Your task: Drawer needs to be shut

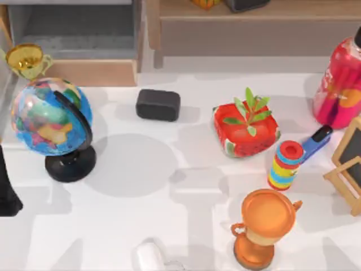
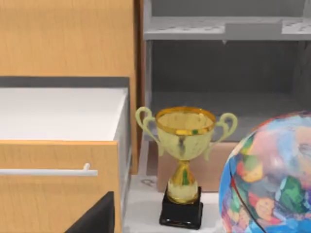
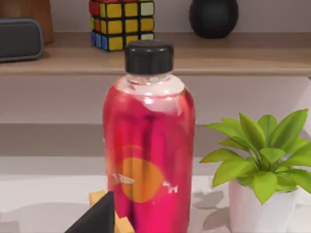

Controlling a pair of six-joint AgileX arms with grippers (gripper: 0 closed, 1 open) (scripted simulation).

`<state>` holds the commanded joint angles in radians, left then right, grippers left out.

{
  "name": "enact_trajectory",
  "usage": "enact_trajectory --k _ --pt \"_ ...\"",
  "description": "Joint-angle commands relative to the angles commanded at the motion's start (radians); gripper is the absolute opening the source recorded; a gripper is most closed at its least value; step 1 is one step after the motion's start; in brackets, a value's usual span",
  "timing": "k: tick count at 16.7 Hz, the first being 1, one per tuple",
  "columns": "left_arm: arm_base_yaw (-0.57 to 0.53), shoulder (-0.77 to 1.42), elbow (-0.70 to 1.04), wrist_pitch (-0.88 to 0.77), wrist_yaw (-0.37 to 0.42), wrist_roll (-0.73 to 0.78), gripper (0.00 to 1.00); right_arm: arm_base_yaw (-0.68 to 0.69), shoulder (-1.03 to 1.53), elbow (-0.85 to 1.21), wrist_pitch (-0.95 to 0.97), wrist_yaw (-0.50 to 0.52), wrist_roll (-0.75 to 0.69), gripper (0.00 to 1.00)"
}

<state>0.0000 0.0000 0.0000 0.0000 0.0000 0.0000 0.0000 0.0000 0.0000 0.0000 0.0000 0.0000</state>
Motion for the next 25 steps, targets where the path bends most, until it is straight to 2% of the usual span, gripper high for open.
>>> enact_trajectory --k 3,6,15,18,25 --pt "-0.005 0.014 0.011 0.01 -0.007 0.001 1.0 0.0 0.0 0.0 0.0 0.0 0.0 1.0" --pt "-0.04 0.113 0.084 0.07 -0.047 0.004 1.0 0.0 0.0 0.0 0.0 0.0 0.0 1.0" --pt "-0.231 0.809 0.439 0.364 -0.229 0.011 1.0 0.0 0.0 0.0 0.0 0.0 0.0 1.0" --pt "-0.279 0.966 0.526 0.437 -0.273 0.013 1.0 0.0 0.0 0.0 0.0 0.0 0.0 1.0" --pt "-0.296 1.027 0.561 0.468 -0.291 0.014 1.0 0.0 0.0 0.0 0.0 0.0 0.0 1.0"
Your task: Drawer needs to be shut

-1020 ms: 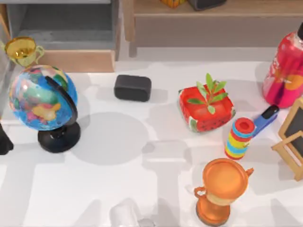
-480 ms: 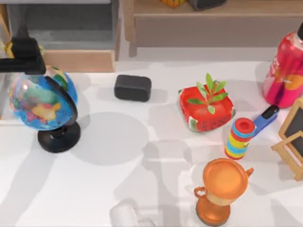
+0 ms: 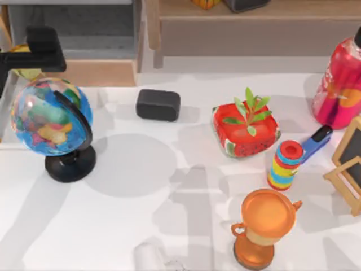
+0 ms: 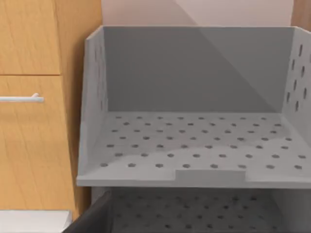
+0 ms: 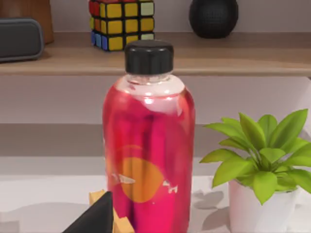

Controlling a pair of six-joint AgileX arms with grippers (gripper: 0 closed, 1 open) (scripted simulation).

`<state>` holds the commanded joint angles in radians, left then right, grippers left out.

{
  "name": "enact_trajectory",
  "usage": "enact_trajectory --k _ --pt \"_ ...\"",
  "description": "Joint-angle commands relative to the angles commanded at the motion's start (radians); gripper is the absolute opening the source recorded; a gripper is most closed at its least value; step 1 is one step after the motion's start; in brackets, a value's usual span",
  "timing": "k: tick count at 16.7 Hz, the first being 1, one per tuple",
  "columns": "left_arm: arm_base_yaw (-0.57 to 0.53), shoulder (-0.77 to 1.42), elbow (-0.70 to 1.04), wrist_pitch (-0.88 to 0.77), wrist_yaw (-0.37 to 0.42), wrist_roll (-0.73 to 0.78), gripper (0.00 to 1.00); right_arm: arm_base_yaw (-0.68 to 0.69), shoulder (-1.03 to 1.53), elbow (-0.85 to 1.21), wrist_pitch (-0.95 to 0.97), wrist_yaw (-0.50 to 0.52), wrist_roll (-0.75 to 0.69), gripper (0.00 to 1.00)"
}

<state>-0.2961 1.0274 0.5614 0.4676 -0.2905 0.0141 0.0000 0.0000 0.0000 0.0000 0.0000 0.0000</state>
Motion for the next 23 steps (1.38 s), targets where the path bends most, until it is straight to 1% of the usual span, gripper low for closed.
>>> enact_trajectory --k 2,4,6,8,12,16,20,23 --pt "0.011 0.005 -0.006 0.01 0.006 0.011 1.0 0.0 0.0 0.0 0.0 0.0 0.0 1.0" --pt "0.062 0.028 -0.03 0.058 0.032 0.064 1.0 0.0 0.0 0.0 0.0 0.0 0.0 1.0" --pt "0.144 0.07 -0.069 0.14 0.081 0.159 1.0 0.0 0.0 0.0 0.0 0.0 0.0 1.0" --pt "0.251 0.128 -0.116 0.247 0.15 0.289 1.0 0.0 0.0 0.0 0.0 0.0 0.0 1.0" --pt "0.498 0.284 -0.21 0.502 0.341 0.613 1.0 0.0 0.0 0.0 0.0 0.0 0.0 1.0" --pt "0.727 0.483 -0.257 0.746 0.58 0.974 1.0 0.0 0.0 0.0 0.0 0.0 0.0 1.0" --pt "0.885 0.711 -0.224 0.935 0.82 1.3 1.0 0.0 0.0 0.0 0.0 0.0 0.0 1.0" --pt "0.963 0.861 -0.17 1.027 0.961 1.474 1.0 0.0 0.0 0.0 0.0 0.0 0.0 1.0"
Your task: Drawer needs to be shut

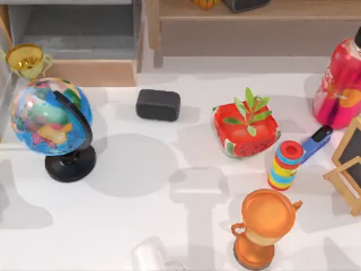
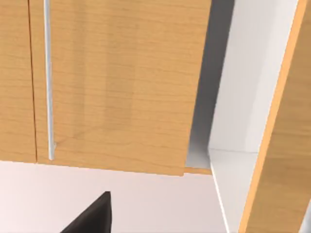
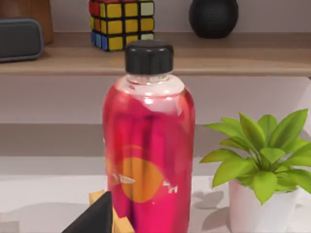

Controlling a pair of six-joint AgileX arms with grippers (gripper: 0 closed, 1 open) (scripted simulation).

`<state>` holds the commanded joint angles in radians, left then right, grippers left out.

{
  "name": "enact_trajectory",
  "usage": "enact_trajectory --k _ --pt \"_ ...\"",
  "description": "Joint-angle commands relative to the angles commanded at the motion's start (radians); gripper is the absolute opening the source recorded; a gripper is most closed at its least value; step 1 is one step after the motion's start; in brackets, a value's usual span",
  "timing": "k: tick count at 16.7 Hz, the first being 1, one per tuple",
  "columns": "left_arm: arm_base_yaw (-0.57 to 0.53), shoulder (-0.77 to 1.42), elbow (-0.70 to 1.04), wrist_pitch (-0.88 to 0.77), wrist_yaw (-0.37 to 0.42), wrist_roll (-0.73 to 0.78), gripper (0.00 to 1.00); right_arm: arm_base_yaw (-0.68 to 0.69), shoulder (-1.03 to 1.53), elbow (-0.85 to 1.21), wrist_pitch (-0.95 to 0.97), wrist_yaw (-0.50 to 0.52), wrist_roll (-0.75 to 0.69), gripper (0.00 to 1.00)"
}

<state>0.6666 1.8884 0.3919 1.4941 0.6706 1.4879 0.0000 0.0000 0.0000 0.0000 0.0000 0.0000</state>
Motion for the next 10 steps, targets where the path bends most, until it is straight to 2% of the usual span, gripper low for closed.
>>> enact_trajectory --k 2,4,10 --pt "0.035 0.07 0.03 0.033 0.062 0.07 1.0 0.0 0.0 0.0 0.0 0.0 0.0 1.0" --pt "0.052 0.102 0.045 0.046 0.09 0.102 1.0 0.0 0.0 0.0 0.0 0.0 0.0 1.0" --pt "0.039 0.106 0.057 0.037 0.078 0.103 1.0 0.0 0.0 0.0 0.0 0.0 0.0 1.0"
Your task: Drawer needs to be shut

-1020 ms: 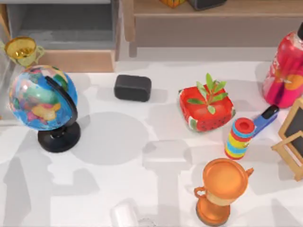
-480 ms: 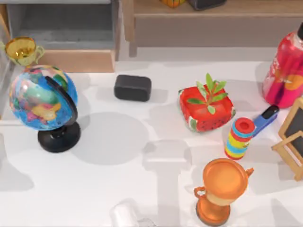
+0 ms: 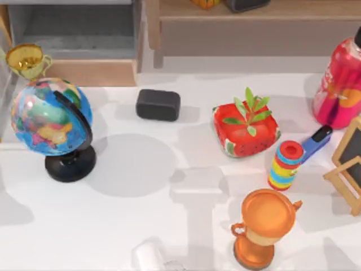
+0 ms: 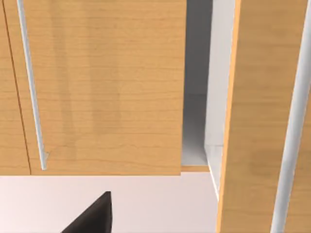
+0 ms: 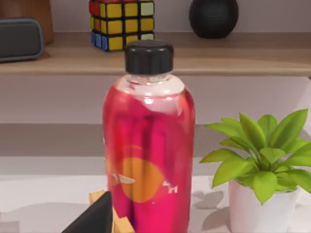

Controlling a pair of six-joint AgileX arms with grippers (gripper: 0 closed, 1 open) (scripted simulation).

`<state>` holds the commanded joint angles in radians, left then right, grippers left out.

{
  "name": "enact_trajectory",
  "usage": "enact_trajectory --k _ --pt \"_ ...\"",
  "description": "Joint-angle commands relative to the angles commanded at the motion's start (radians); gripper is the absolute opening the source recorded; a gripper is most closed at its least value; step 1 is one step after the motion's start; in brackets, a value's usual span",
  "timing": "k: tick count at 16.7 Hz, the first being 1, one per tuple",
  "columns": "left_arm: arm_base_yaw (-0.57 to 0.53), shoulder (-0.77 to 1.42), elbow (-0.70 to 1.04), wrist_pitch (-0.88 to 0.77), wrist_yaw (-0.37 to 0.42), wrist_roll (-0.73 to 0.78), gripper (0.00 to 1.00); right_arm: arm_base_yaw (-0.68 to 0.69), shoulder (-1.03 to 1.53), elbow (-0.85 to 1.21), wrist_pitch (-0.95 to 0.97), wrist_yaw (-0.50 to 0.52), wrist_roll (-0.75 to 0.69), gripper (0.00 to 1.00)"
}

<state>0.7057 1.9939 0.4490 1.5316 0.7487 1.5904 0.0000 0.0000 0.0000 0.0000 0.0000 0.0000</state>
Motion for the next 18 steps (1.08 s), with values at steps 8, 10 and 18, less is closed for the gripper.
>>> enact_trajectory --k 8,10,18 --pt "-0.047 0.028 0.067 -0.037 -0.047 -0.001 1.0 0.0 0.0 0.0 0.0 0.0 0.0 1.0" --pt "-0.047 0.028 0.067 -0.037 -0.047 -0.001 0.85 0.0 0.0 0.0 0.0 0.0 0.0 1.0" --pt "-0.047 0.028 0.067 -0.037 -0.047 -0.001 0.25 0.0 0.0 0.0 0.0 0.0 0.0 1.0"
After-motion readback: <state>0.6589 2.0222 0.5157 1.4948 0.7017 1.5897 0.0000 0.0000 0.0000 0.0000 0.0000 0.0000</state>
